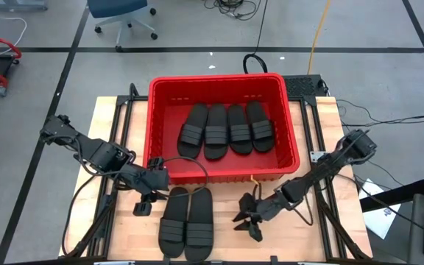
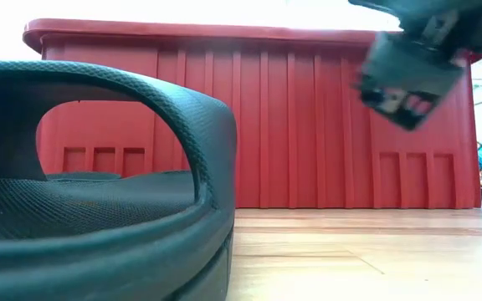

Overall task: Pick and place slides into bin
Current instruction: Put the black slide into the red bin

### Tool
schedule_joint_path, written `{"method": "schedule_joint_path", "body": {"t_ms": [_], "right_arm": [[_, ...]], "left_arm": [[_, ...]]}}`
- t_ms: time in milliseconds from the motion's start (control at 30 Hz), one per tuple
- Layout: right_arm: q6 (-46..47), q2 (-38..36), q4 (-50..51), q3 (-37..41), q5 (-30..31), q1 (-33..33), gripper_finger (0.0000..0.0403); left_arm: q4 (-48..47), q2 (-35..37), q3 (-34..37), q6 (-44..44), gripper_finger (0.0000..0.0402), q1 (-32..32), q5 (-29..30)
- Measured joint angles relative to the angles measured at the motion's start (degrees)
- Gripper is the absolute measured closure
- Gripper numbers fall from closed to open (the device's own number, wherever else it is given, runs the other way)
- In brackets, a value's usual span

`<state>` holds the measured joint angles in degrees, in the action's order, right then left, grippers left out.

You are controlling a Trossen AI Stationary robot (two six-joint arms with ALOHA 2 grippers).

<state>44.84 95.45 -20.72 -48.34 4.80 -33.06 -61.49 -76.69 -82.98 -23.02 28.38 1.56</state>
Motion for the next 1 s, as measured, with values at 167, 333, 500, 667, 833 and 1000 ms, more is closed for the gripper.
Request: {"method": "schedule_joint_path", "body": {"t_ms": [167,333,500,667,833,1000], "right_arm": [[-6.05,5.09,-10.73,-0.02,-0.04,2.59,0.0248],[-6.54,8.74,-11.30,-0.02,-0.02,5.18,0.0248],[-8.56,11.81,-19.33,0.00,-0.15,6.53,0.0248],[-12.64,13.79,-25.43,-0.02,0.19,6.49,0.0248],[-13.24,14.77,-25.73,-0.02,1.53,6.71,0.0248],[-16.02,15.55,-28.77,-0.02,1.32,6.77,0.0248]], "left_arm": [[0.00,0.00,0.00,-0.01,0.0270,0.00,0.00],[-0.04,0.00,0.00,0.26,0.0270,0.00,-0.04],[-0.07,0.00,0.00,0.32,0.0270,0.00,-0.96],[-0.07,0.00,0.00,-0.01,0.0270,0.00,-1.70],[-0.05,0.00,0.00,-0.19,0.0270,0.00,-1.70],[-0.02,0.00,0.00,-1.28,0.0270,-0.09,-1.70]]}}
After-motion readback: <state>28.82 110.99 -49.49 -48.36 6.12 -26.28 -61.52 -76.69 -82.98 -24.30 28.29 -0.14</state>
